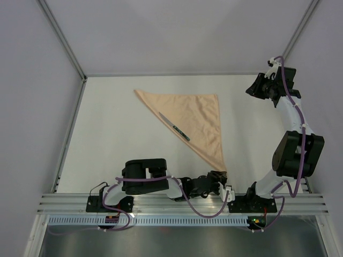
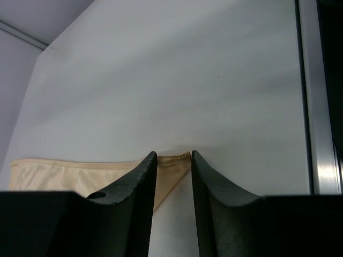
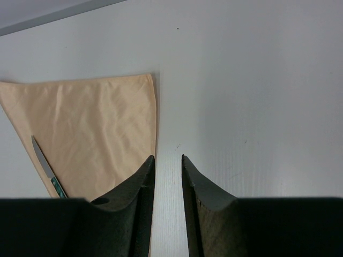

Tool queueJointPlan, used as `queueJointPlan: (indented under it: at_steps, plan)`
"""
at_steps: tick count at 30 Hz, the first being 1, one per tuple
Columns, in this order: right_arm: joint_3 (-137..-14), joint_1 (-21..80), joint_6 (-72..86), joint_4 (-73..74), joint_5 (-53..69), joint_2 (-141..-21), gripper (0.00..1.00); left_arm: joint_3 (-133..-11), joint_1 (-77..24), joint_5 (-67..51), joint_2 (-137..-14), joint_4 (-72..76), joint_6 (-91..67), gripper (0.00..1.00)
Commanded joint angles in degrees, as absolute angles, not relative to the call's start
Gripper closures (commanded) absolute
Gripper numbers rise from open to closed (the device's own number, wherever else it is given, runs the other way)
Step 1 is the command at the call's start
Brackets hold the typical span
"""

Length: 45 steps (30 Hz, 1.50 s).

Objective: Fold the napkin, place the utensils inside, and roll it up
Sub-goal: Fold the napkin

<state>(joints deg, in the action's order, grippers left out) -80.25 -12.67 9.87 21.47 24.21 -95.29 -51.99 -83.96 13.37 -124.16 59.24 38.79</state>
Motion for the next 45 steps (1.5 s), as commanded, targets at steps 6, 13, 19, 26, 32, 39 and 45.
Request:
queueJointPlan:
  at_steps: [6, 13, 19, 26, 32, 39, 45]
  plan:
    - [-80.2, -13.1, 11.0, 20.2, 25.2, -93.6, 0.68, -54.5, -83.8, 14.4, -125.1, 59.5, 40.8, 0.72]
    - [-80.1, -13.1, 10.9, 20.2, 25.1, -93.9, 0.69, -54.9, -83.8, 14.9, -124.8, 57.8, 40.3, 0.94]
    - [-80.2, -13.1, 11.0, 20.2, 25.0, -94.2, 0.69, -55.5, -83.8, 16.1, -124.2, 57.4, 39.2, 0.98]
    - [-80.2, -13.1, 10.8, 20.2, 25.0, -94.5, 0.69, -59.1, -81.9, 18.5, -121.3, 52.0, 33.3, 0.98]
    - [-80.3, -13.1, 10.8, 20.3, 25.0, -94.6, 0.69, -61.3, -77.9, 19.8, -116.9, 46.6, 25.1, 0.98]
    - [-80.4, -13.1, 10.9, 20.7, 25.2, -94.7, 0.69, -61.3, -72.3, 20.7, -111.8, 41.5, 15.0, 0.98]
    - [-80.6, -13.1, 10.9, 20.9, 25.3, -94.9, 0.69, -59.8, -67.0, 23.0, -107.8, 38.1, 8.2, 0.98]
